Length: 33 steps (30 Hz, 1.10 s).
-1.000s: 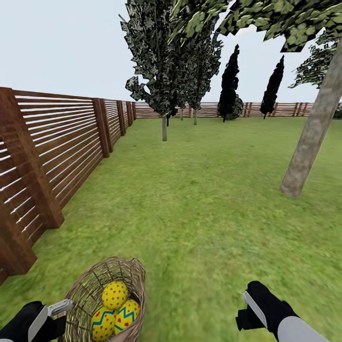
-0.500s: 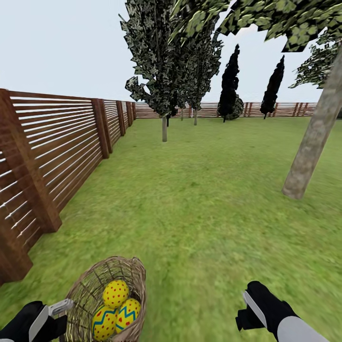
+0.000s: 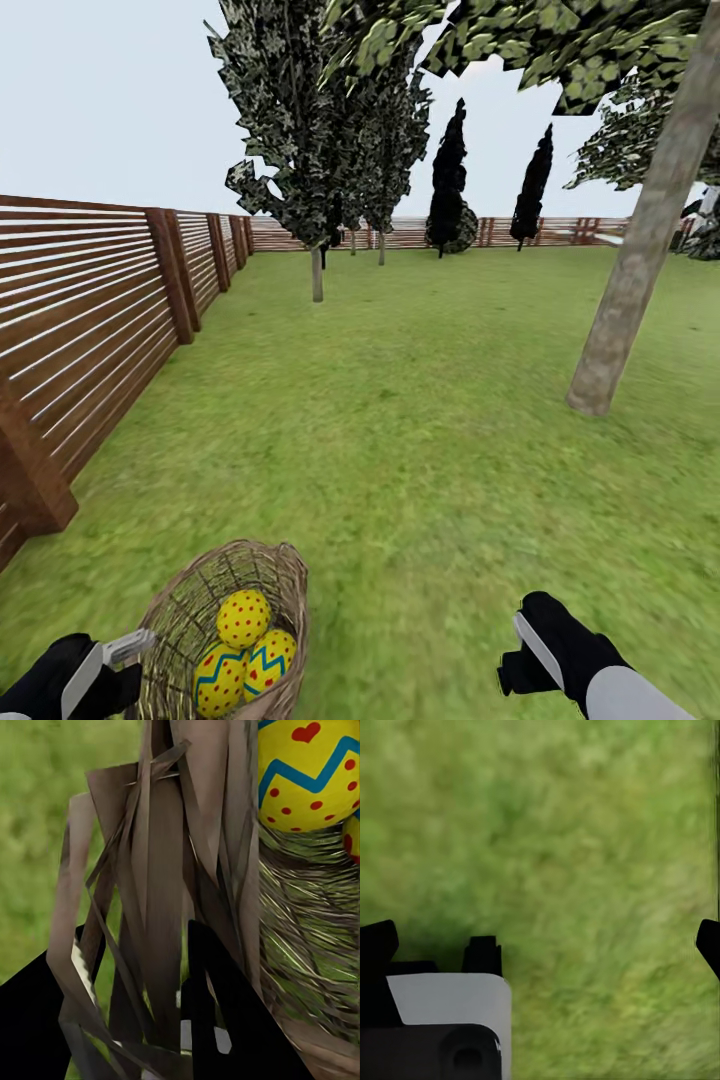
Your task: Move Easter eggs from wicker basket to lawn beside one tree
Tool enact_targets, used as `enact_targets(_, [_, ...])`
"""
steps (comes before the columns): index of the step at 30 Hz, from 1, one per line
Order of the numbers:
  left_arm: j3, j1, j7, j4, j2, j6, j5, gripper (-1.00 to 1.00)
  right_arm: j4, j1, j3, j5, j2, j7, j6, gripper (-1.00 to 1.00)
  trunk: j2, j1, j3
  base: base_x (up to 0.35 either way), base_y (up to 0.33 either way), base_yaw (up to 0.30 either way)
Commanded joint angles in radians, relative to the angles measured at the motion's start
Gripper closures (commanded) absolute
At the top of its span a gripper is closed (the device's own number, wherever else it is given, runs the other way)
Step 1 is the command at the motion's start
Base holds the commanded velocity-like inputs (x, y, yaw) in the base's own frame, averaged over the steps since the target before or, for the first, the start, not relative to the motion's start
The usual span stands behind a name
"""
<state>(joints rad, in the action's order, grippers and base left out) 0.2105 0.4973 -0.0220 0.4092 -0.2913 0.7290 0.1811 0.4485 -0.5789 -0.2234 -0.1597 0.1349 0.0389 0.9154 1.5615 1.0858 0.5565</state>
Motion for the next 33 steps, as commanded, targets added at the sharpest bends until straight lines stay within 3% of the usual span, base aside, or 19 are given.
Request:
enact_targets(1, [0.006,0.001,-0.003,0.002,-0.002,0.006,0.008,1.00,0.001,-0.001,-0.008,-0.009,0.002,0.004,0.003,-1.00,0.000,0.001,0.000,0.334,0.000,-0.289])
enact_targets(33, [0.009,0.000,-0.003,0.023,-0.005,0.007,0.008,1.00,0.001,-0.001,-0.007,-0.010,0.003,0.004,0.003,-1.00,0.000,0.001,-0.023,0.334,0.000,-0.269])
